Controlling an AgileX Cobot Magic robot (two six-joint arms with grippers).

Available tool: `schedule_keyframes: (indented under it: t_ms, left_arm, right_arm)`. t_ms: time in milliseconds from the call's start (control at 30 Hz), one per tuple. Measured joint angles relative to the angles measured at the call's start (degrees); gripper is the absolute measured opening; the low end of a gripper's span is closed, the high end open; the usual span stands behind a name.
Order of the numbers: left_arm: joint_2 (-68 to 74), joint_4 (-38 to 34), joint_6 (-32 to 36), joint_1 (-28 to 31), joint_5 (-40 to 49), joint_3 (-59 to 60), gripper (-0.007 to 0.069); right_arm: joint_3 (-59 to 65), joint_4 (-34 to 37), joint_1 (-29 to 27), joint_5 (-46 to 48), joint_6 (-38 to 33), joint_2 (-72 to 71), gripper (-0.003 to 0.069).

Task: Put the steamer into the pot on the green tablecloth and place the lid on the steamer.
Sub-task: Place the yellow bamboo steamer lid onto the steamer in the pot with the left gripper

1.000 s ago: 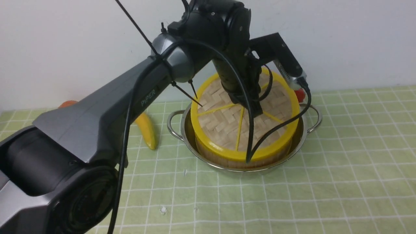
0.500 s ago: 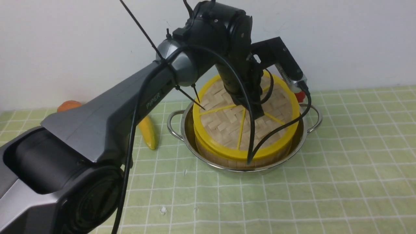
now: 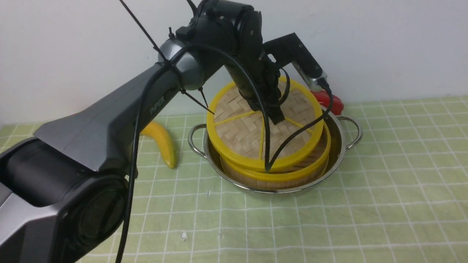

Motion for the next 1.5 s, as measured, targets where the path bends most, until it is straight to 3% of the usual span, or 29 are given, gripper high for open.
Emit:
schedule_keyframes:
  t_ms: [333,1233,1500]
  left_arm:
    - [1.23,-3.77,3.93,-0.49,0.0,0.0,0.0114]
    - [1.22,-6.11,2.85,1.66,0.06,0.0,0.0114]
    - [1.22,-10.42,7.2,2.55,-1.3,0.0,0.0114]
  right_arm:
    - [0.0,0.0,0.0,0.0,0.0,0.0,0.024]
    - [0.01,0.0,0.0,0.0,0.0,0.0,0.024]
    - [0.01,0.0,0.0,0.0,0.0,0.0,0.024]
